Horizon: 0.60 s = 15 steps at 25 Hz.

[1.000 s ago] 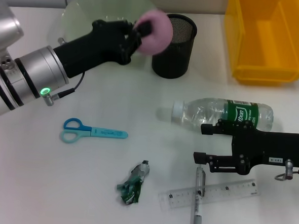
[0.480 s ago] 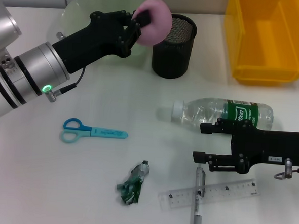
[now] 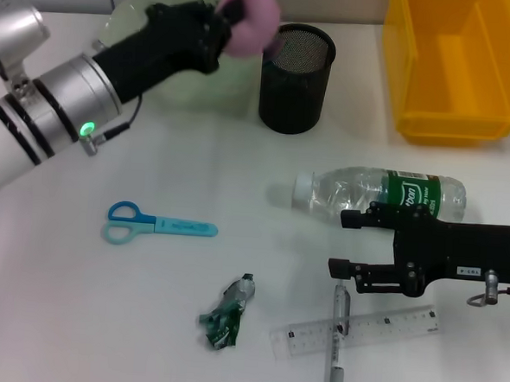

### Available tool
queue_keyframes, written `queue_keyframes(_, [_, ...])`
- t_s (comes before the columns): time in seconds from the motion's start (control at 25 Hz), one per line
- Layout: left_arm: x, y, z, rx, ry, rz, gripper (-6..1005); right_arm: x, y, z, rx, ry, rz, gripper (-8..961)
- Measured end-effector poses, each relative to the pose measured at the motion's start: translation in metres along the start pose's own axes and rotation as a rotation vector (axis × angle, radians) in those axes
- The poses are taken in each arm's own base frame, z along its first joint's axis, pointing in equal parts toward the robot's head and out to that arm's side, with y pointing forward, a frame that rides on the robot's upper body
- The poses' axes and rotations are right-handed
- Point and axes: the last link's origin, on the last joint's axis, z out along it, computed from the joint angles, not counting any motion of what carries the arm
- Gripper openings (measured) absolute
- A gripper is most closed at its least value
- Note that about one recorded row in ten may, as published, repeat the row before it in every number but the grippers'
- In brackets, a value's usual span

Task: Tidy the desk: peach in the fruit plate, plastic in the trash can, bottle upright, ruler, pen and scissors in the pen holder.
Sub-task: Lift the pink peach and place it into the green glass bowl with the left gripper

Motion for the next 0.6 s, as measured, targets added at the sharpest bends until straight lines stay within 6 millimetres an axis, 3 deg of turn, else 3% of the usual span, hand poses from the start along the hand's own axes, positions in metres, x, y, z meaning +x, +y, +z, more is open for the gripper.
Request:
queue_keyframes(0.28, [-0.001,-0.024,0.011,0.193,-0.003,0.028,53,-0.002,0.0,0.003,-0.005,-0.003,-0.003,770])
queue_keyframes(0.36, [-0.001,-0.045,0.019,0.343,-0.054,0.049,54,-0.003,0.0,0.004,-0.008,-0.004,-0.006,770])
queue_keyframes(0.6, [-0.002,-0.057,0.023,0.433,-0.099,0.069,55,-0.006,-0.001,0.007,-0.015,-0.007,-0.013,770])
